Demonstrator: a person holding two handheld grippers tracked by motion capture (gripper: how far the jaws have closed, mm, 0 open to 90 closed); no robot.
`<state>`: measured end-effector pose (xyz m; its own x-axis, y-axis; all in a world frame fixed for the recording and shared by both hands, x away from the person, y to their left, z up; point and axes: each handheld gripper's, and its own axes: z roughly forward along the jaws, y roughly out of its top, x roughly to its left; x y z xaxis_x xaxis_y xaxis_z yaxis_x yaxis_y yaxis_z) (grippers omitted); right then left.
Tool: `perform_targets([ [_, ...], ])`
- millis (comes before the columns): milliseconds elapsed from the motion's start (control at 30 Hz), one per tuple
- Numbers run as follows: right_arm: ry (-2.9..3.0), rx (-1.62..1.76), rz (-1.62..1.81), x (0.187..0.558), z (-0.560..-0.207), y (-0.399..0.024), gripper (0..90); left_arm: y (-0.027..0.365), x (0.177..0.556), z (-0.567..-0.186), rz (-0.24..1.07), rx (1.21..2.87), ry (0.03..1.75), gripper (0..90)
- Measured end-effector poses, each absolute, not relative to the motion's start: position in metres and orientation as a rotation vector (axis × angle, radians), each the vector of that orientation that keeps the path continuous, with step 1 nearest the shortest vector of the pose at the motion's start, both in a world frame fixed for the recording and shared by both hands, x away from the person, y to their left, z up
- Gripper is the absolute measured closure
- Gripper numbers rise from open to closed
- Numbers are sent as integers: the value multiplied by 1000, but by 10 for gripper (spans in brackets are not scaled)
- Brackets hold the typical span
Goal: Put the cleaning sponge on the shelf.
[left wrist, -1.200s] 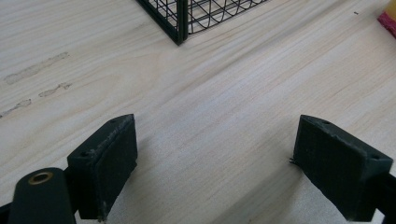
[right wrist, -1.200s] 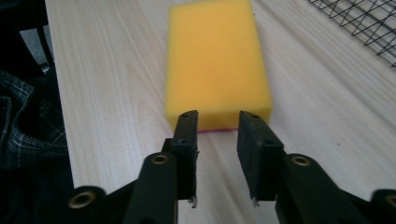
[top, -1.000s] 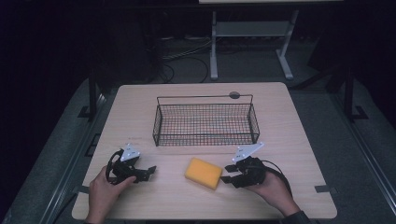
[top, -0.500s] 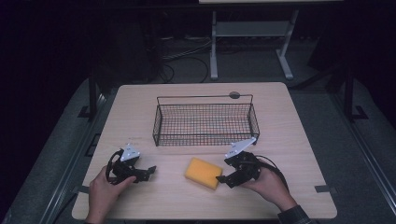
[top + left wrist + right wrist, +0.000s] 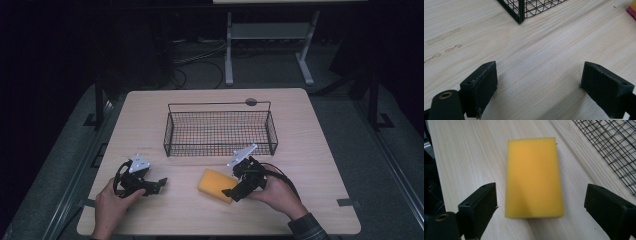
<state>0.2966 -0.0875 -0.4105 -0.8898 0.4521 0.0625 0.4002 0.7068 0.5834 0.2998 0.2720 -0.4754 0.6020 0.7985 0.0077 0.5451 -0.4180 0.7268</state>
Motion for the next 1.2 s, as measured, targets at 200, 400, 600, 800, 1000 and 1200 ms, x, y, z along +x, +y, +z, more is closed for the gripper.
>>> perform_targets([
  [200,2839,682,903,299,-412,-77,94,272,300,-475,464,2128,1056,128],
  [400,2852,671,888,303,-415,-69,93,272,300,-475,464,2128,1057,128],
  [600,2870,657,857,306,-420,-59,91,272,300,-475,464,2128,1057,128],
  [800,2887,640,823,308,-427,-51,92,272,300,-475,465,2128,1057,128],
  [1000,2896,626,792,309,-434,-45,91,272,300,-475,465,2128,1056,128],
  [1200,2902,623,757,310,-439,-42,91,272,300,-475,465,2129,1056,128],
])
